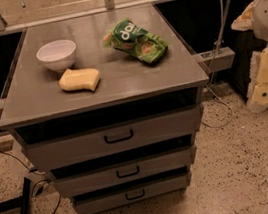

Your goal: Open middle drawer

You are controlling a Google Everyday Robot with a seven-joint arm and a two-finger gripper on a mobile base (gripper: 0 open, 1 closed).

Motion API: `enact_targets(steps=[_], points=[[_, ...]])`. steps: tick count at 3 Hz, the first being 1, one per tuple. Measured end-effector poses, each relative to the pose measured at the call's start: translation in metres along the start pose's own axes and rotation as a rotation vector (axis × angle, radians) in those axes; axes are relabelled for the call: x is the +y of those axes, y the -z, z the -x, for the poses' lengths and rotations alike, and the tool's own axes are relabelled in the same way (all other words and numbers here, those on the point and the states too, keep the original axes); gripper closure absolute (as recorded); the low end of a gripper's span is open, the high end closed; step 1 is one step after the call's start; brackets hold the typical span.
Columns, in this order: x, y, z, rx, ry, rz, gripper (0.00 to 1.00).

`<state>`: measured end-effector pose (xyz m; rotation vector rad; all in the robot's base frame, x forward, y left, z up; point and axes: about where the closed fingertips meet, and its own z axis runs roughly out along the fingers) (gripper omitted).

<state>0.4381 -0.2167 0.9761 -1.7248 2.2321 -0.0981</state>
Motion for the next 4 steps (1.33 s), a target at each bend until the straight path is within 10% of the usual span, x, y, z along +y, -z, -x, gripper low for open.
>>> enact_targets(steps=[2,4], points=[[0.004,-0.006,0.002,-0.016,0.008,0.007,0.00],[0.047,-0.065,0.011,-0.170,0.103,0.052,0.00]])
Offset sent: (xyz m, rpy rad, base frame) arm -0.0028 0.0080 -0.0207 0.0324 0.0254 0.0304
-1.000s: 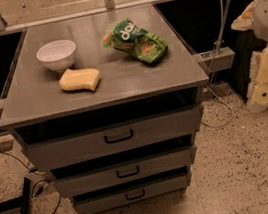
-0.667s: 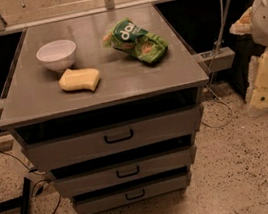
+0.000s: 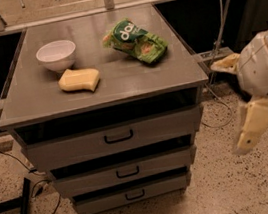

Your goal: Open middle drawer

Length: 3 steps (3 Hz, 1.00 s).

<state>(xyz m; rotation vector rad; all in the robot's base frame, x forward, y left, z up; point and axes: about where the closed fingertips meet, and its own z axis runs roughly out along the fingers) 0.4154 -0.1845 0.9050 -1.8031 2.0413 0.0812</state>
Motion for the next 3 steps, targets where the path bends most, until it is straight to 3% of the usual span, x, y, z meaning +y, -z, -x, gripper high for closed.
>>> enact_targets(steps=[2,3], points=[[0.036,-0.100,-0.010,-0.175,0.072,0.000,0.00],[0.037,-0.106,-0.011,-0.159,0.068,0.005,0.00]])
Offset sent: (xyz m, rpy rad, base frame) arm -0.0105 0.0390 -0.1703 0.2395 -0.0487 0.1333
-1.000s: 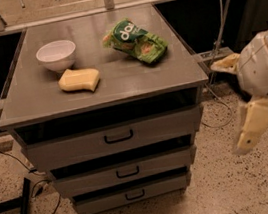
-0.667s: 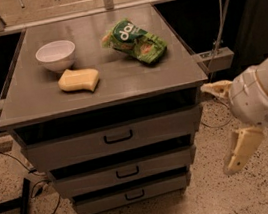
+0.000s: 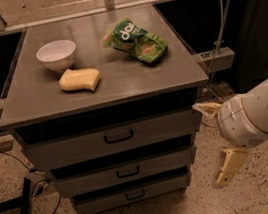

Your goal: Open middle drawer

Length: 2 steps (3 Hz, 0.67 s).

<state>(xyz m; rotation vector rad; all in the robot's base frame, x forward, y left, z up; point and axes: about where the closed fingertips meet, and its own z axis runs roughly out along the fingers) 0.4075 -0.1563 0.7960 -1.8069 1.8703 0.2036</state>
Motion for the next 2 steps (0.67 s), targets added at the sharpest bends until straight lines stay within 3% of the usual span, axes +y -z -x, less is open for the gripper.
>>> enact_targets(steps=[2], points=[[-0.022,-0.074,-0.046,0.014,-0.019,-0.012,0.00]])
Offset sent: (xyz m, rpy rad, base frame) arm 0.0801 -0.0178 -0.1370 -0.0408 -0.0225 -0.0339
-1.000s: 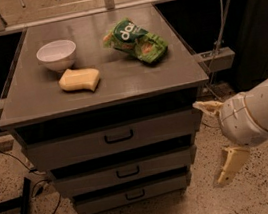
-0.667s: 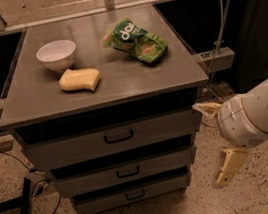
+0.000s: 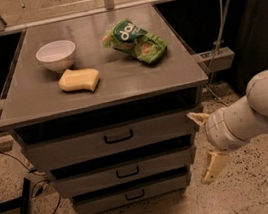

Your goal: Open middle drawer

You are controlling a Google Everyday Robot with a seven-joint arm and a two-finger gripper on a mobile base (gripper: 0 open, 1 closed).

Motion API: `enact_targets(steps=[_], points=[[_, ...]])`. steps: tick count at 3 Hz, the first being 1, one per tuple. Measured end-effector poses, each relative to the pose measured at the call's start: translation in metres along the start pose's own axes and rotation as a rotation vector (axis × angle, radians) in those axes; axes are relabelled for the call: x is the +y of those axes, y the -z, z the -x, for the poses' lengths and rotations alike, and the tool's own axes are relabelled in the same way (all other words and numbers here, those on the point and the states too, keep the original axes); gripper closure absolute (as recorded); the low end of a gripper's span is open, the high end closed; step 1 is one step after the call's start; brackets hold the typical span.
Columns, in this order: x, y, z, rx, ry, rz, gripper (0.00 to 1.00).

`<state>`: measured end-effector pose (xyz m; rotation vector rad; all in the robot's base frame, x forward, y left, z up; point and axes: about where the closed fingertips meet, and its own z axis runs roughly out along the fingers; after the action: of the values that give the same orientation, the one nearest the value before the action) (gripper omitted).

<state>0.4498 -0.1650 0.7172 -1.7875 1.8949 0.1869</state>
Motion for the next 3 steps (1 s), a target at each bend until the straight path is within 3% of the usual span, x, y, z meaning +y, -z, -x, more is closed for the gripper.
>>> enact_targets(steps=[2,3], points=[[-0.026,-0.077,-0.038,-0.013,0.089,-0.112,0.00],[-0.026,-0.111,-0.062,-0.050,0.071,-0.115,0.00]])
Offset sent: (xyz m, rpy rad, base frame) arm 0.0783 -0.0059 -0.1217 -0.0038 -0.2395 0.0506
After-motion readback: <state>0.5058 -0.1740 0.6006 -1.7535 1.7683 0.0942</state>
